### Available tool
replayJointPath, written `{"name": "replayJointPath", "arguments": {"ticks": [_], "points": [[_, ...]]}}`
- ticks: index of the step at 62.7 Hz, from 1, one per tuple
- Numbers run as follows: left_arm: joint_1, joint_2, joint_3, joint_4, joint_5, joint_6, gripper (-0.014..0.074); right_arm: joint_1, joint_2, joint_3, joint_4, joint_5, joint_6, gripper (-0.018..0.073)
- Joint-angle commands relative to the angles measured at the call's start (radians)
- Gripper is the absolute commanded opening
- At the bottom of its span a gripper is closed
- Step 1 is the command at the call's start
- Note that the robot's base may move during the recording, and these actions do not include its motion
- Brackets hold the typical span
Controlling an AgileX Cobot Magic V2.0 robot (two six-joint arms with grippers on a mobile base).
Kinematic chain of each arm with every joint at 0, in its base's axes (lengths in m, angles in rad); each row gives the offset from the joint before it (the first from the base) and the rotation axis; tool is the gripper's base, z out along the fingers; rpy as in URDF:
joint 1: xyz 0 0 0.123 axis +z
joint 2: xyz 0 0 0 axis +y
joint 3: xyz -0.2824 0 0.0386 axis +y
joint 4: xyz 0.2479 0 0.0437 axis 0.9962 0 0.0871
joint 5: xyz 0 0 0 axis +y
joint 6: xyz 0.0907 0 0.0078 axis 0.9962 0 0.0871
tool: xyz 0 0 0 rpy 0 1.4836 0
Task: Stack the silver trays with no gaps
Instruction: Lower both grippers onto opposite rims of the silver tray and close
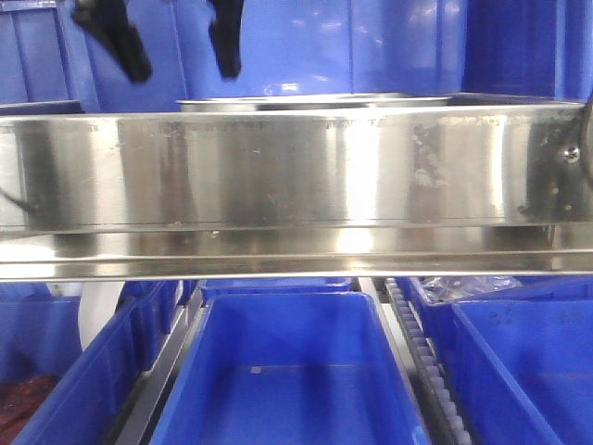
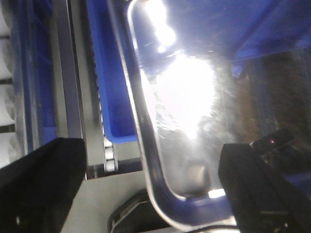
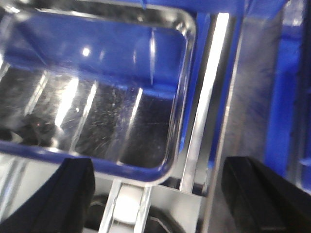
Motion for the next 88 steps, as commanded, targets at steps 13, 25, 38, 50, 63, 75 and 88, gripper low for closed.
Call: {"name": "replayJointPath", "arguments": {"ticks": [13, 25, 38, 50, 63, 75, 88], "points": [[0.030, -0.011, -0.037, -0.015, -0.104, -0.033, 0.0461, -0.001, 0.048, -0.038, -0.022, -0.113, 0.000, 0.0624], [0.030, 0.004, -0.037, -0.016, -0.150, -0.033, 0.0461, -0.001, 0.090, -0.038, -0.024, -0.173, -0.003, 0.0624], [0.030, 0.031, -0.037, -0.016, -0.155, -0.033, 0.0461, -0.012, 0.134, -0.038, -0.026, -0.173, -0.003, 0.0624], [0.030, 0.062, -0.037, -0.021, -0.148, -0.033, 0.0461, -0.019, 0.166, -0.037, -0.025, -0.169, -0.003, 0.0624], [0.030, 0.064, -0.037, -0.021, -0.139, -0.033, 0.0461, -0.019, 0.175, -0.037, -0.025, -0.174, -0.004, 0.0622], [0.030, 0.064, -0.037, -0.023, -0.133, -0.033, 0.0461, -0.019, 0.175, -0.037, -0.025, -0.164, -0.027, 0.0622], [0.030, 0.064, -0.037, -0.023, -0.116, -0.033, 0.0461, -0.019, 0.175, -0.037, -0.025, -0.147, -0.056, 0.0622]]}}
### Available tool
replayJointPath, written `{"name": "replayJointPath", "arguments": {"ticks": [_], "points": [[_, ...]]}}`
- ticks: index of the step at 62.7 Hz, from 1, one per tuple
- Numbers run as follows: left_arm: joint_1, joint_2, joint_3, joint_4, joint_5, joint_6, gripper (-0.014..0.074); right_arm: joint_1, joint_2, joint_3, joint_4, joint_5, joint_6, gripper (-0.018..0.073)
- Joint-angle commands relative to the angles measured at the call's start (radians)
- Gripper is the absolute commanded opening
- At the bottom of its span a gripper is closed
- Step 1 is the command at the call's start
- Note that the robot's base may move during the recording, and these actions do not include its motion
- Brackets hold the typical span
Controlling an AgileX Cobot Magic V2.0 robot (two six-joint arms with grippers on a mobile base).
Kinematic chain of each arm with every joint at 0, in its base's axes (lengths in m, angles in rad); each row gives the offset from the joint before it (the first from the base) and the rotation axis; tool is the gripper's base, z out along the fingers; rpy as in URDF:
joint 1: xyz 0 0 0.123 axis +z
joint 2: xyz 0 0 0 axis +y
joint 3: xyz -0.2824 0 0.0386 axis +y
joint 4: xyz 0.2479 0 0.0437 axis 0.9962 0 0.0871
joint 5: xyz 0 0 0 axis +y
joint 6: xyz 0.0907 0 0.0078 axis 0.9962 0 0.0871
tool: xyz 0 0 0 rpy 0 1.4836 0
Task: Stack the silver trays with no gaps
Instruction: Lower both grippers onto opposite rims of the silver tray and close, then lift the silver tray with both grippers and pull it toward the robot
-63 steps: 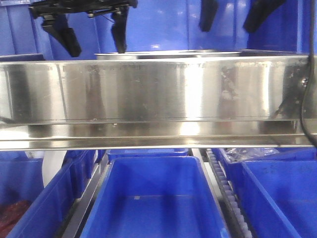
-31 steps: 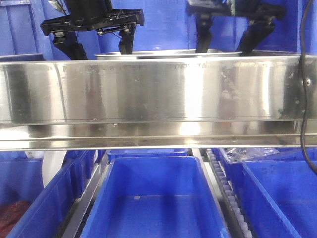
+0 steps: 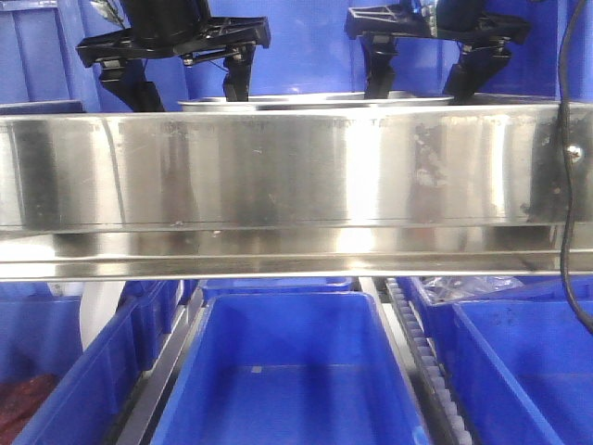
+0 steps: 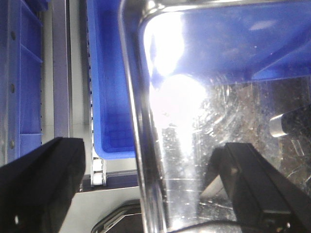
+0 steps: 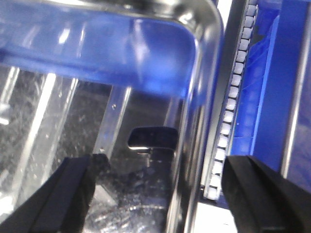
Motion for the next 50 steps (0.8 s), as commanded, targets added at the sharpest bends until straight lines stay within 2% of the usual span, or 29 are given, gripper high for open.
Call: {"name": "replayJointPath", "arguments": {"ticks": [1, 40, 45, 50], "points": [[-0.001, -0.046, -0.031, -0.001, -0.003, -0.004, 0.0461, -0.008, -0.055, -0.034, -0.014, -0.011, -0.020, 0.0622], [-0.001, -0.046, -0.031, -0.002, 0.033, -0.004, 0.0434, -0.008, -0.030, -0.030, 0.010, 0.020, -0.020, 0.0619], [-0.001, -0.046, -0.031, -0.002, 0.033, -0.004, 0.0433, -0.008, -0.030, -0.030, 0.010, 0.025, -0.020, 0.0579], [-0.001, -0.046, -0.031, -0.002, 0.033, -0.002, 0.0417, -0.008, -0.030, -0.030, 0.009, 0.032, -0.020, 0.0491]]}}
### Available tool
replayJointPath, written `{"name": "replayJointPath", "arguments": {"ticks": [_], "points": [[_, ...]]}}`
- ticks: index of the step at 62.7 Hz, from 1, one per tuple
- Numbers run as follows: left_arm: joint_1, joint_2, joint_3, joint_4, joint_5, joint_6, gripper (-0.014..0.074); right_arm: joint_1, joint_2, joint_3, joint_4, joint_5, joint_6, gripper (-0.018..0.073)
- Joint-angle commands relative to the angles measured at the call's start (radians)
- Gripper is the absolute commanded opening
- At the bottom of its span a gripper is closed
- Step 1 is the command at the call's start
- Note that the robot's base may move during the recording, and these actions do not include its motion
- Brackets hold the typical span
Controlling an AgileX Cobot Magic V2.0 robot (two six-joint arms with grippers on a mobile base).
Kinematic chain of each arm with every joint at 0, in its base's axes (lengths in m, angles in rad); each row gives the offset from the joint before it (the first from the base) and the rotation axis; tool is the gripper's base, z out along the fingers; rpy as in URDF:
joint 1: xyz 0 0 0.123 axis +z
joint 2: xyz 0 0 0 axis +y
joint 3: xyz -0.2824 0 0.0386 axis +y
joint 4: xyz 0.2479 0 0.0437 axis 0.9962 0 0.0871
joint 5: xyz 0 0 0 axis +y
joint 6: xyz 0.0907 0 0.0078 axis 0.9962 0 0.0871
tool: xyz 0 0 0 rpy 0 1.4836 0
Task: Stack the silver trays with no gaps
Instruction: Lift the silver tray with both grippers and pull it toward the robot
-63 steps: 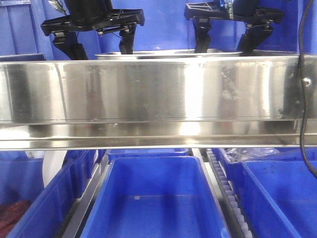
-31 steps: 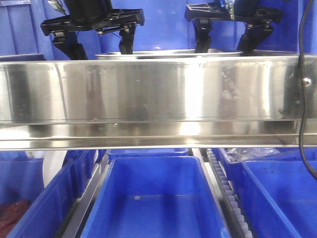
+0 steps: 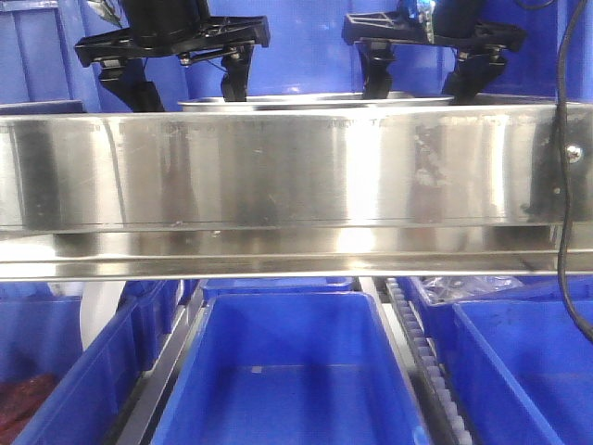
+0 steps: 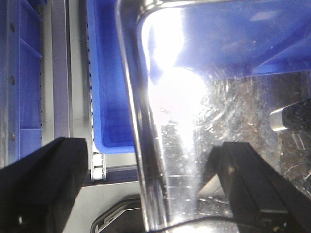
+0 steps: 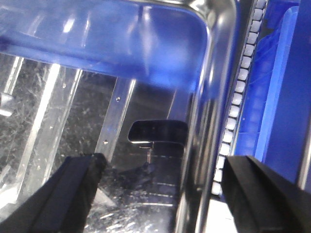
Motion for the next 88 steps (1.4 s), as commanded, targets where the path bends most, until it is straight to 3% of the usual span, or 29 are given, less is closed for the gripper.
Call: {"name": "replayJointPath", "arguments": {"ticks": [1, 7, 14, 20, 30, 57, 78, 88], "points": [[-0.001, -0.046, -0.025, 0.003, 0.008, -0.002, 0.0404, -0.008, -0.045, -0.028, -0.021, 0.019, -0.010, 0.0456], [-0.001, -0.046, -0.025, 0.003, 0.010, -0.002, 0.0304, -0.008, -0.045, -0.028, -0.036, 0.039, -0.010, 0.0262], [-0.001, -0.046, -0.025, 0.003, 0.010, -0.002, 0.0125, -0.008, -0.045, -0.028, -0.047, 0.057, -0.010, 0.0050], [-0.001, -0.046, -0.025, 0.003, 0.010, -0.002, -0.0057, -0.008, -0.045, -0.028, -0.048, 0.060, -0.010, 0.0062], [-0.001, -0.046, -0.025, 0.011, 0.021, 0.000, -0.0045, -0.008, -0.048, -0.028, -0.048, 0.068, -0.010, 0.0056], [-0.021, -0.094, -0.137, 0.046, 0.242, 0.023, -0.0045, -0.006, -0.194, -0.029, -0.048, 0.129, 0.019, 0.0056], [-0.059, -0.218, -0.130, 0.064, 0.251, 0.060, -0.0045, 0.026, -0.313, -0.024, -0.048, 0.205, 0.030, 0.0056], [-0.062, -0.271, -0.057, 0.064, 0.251, 0.060, -0.0045, 0.047, -0.378, 0.018, -0.048, 0.204, 0.049, 0.0056]]}}
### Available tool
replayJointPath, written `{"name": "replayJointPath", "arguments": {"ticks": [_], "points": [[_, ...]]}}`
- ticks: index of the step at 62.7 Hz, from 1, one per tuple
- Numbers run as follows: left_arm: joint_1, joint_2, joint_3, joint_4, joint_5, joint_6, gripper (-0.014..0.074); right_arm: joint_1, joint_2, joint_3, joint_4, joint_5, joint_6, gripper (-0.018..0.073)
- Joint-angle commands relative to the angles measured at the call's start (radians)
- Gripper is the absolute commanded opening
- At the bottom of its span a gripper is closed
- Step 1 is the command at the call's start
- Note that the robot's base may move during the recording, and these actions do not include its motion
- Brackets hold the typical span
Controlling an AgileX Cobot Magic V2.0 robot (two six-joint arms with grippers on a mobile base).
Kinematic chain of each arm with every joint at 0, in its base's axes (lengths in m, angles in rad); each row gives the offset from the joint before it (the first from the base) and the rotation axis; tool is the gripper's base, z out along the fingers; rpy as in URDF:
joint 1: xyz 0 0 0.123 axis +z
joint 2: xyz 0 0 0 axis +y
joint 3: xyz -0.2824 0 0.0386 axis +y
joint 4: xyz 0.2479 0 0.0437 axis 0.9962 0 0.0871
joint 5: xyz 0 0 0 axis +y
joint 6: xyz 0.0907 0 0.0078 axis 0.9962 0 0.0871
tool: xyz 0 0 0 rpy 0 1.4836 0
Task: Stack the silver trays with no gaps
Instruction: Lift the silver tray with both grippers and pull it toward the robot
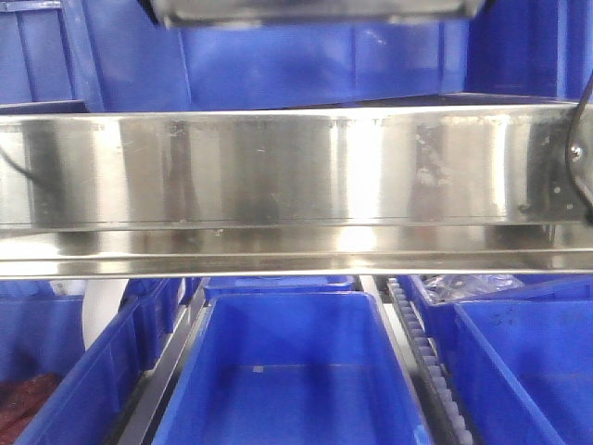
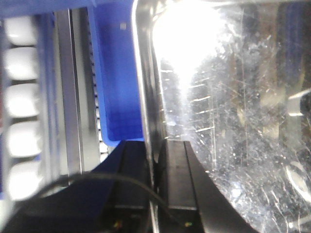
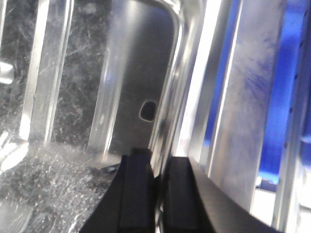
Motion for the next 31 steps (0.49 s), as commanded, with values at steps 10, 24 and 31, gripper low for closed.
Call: {"name": "replayJointPath", "arguments": {"ticks": [10, 24, 31], "points": [[-0.011, -0.125, 0.113, 0.021, 0.071, 0.036, -0.0045, 0.020, -0.144, 0.080, -0.002, 0.013, -0.005, 0.0056], [-0.032, -0.185, 0.215, 0.003, 0.071, 0.036, -0.0045, 0.072, -0.196, 0.175, -0.002, 0.010, 0.012, 0.0056], [-0.052, -0.218, 0.240, 0.003, 0.071, 0.036, -0.0045, 0.105, -0.214, 0.201, -0.002, 0.012, 0.022, 0.0056]]}}
